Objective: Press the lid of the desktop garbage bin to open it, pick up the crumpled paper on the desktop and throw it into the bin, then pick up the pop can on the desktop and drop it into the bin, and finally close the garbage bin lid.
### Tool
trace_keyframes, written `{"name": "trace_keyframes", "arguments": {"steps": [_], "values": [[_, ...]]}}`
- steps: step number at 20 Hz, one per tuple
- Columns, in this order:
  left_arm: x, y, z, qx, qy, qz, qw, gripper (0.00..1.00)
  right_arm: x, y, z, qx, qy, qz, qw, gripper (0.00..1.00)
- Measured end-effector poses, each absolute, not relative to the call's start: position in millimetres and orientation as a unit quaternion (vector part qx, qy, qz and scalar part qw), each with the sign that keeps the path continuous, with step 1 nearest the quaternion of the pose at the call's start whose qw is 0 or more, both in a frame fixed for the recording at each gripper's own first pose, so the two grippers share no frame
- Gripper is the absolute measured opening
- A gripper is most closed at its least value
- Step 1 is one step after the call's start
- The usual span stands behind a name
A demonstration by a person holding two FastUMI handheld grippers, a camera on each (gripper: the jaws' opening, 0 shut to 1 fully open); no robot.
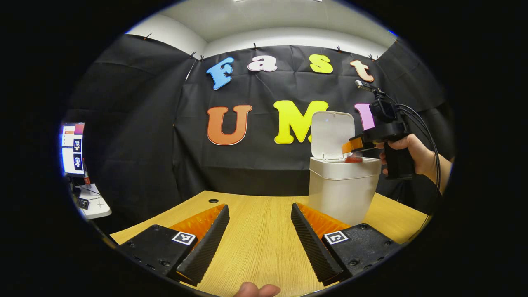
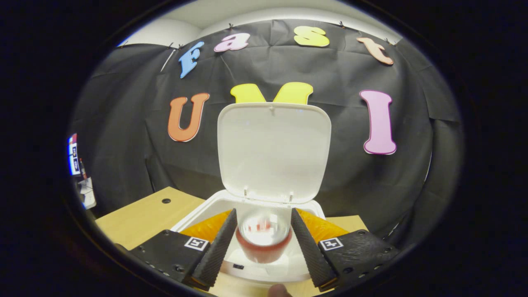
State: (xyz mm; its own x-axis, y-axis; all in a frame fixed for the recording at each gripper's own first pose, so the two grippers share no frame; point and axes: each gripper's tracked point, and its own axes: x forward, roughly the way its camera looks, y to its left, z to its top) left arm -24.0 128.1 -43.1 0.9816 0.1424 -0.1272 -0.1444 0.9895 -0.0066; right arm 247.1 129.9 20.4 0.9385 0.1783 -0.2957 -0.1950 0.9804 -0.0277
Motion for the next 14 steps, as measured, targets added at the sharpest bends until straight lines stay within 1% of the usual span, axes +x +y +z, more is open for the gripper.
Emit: {"name": "trace_keyframes", "arguments": {"steps": [5, 9, 11, 14], "values": [[-25, 127, -43, -0.007, 0.065, 0.07, 0.995, 0.97, 246, 128, 29, -0.028, 0.136, 0.087, 0.986, 0.83], [-27, 126, -45, -0.004, 0.064, 0.067, 0.996, 0.97, 244, 126, 44, -0.03, 0.122, 0.084, 0.989, 0.82], [-26, 132, -46, 0.002, 0.062, 0.075, 0.995, 0.97, 244, 126, 58, -0.026, 0.116, 0.083, 0.989, 0.82], [-26, 130, -51, -0.005, 0.065, 0.069, 0.996, 0.97, 248, 122, 93, -0.038, 0.088, 0.071, 0.993, 0.82]]}}
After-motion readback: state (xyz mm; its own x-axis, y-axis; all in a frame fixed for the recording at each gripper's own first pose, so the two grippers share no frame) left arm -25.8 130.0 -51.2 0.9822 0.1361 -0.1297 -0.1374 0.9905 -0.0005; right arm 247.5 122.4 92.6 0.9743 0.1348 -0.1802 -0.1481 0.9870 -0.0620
